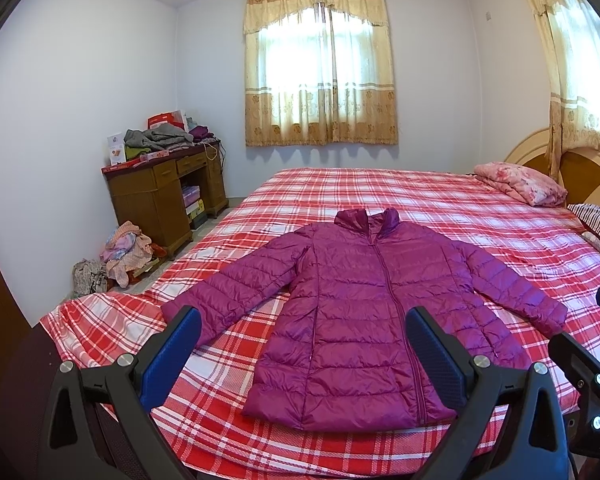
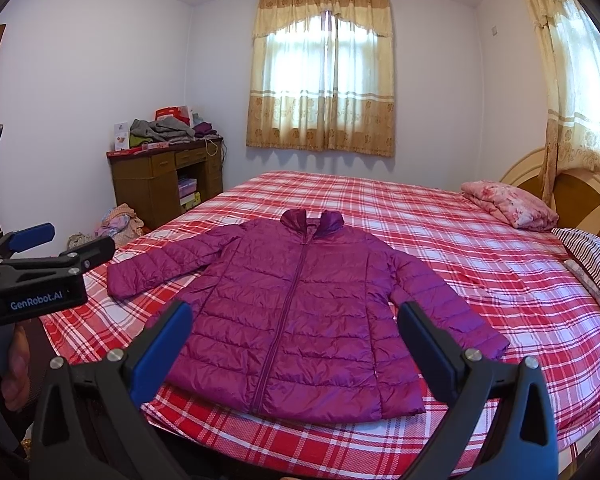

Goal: Fold large clothes
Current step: 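Grasp the jacket sleeve cuff with the right gripper and lift it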

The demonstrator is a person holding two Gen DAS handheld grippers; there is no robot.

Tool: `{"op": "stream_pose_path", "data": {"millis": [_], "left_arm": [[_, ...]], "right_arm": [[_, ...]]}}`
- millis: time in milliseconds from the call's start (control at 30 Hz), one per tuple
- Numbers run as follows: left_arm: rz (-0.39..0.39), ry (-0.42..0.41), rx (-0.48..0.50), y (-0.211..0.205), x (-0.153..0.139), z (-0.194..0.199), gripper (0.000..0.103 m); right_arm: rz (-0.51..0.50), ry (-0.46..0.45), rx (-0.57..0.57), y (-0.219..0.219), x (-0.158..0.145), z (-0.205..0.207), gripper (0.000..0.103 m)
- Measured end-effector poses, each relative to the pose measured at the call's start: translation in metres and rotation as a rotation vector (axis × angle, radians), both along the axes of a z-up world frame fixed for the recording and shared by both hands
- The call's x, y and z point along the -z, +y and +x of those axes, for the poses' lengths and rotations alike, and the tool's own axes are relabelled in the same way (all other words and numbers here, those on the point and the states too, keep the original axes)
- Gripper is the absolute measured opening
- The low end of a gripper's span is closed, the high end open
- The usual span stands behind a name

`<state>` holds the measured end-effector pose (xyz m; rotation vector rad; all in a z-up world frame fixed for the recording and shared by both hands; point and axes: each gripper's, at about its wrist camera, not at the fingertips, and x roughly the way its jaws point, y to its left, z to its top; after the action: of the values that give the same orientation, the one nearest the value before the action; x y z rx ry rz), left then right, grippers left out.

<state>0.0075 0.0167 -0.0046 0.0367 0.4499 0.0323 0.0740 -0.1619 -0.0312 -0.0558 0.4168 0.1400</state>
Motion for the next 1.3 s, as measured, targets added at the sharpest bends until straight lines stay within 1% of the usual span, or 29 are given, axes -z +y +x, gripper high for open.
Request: {"op": "stream_pose_path", "data": {"millis": [200,333,500,600,700,733,833,900,967,1000,1133,1200,1267,1300], "left_arm": [[0.01,0.031,0.015,-0.002,0.012,0.013,0.102],[0.035,0.054,0.014,-0.005,0.024,0.031,0.102],[0.044,0.087,0.038,-0.014,0.044,0.066,0.102],[0.056,0.108,0.052,-0.022,0.056,0.087,0.102],[0.07,0.122,0.07,-0.034,0.068,0.111,0.102],[0.075,0.125,0.075,-0.038,0.072,0.118,0.102],[0.086,0.127,0.085,-0.048,0.083,0.139,0.102],[0.101,0.144,0.085,-0.055,0.094,0.155,0.102],[0.112,0.164,0.082,-0.059,0.103,0.17,0.102],[0.116,0.167,0.081,-0.06,0.107,0.177,0.102],[0.111,0.202,0.056,-0.056,0.12,0.206,0.102],[0.109,0.214,0.028,-0.049,0.125,0.221,0.102],[0.107,0.223,0.004,-0.044,0.129,0.234,0.102],[0.11,0.226,-0.005,-0.042,0.131,0.24,0.102]], "right_arm": [[0.009,0.023,0.01,-0.012,0.008,0.013,0.103],[0.027,0.054,0.05,-0.034,0.019,0.032,0.103],[0.057,0.113,0.145,-0.078,0.041,0.061,0.103],[0.066,0.154,0.216,-0.108,0.059,0.079,0.103],[0.124,0.215,0.279,-0.141,0.077,0.097,0.103],[0.139,0.233,0.317,-0.157,0.085,0.104,0.103],[0.162,0.254,0.382,-0.188,0.1,0.117,0.103],[0.17,0.278,0.426,-0.207,0.11,0.127,0.103],[0.205,0.302,0.462,-0.226,0.12,0.137,0.103],[0.227,0.315,0.491,-0.24,0.125,0.141,0.103],[0.247,0.323,0.593,-0.277,0.14,0.15,0.102],[0.255,0.324,0.627,-0.287,0.145,0.152,0.1],[0.288,0.35,0.629,-0.296,0.153,0.156,0.09],[0.297,0.36,0.623,-0.297,0.156,0.159,0.087]]}}
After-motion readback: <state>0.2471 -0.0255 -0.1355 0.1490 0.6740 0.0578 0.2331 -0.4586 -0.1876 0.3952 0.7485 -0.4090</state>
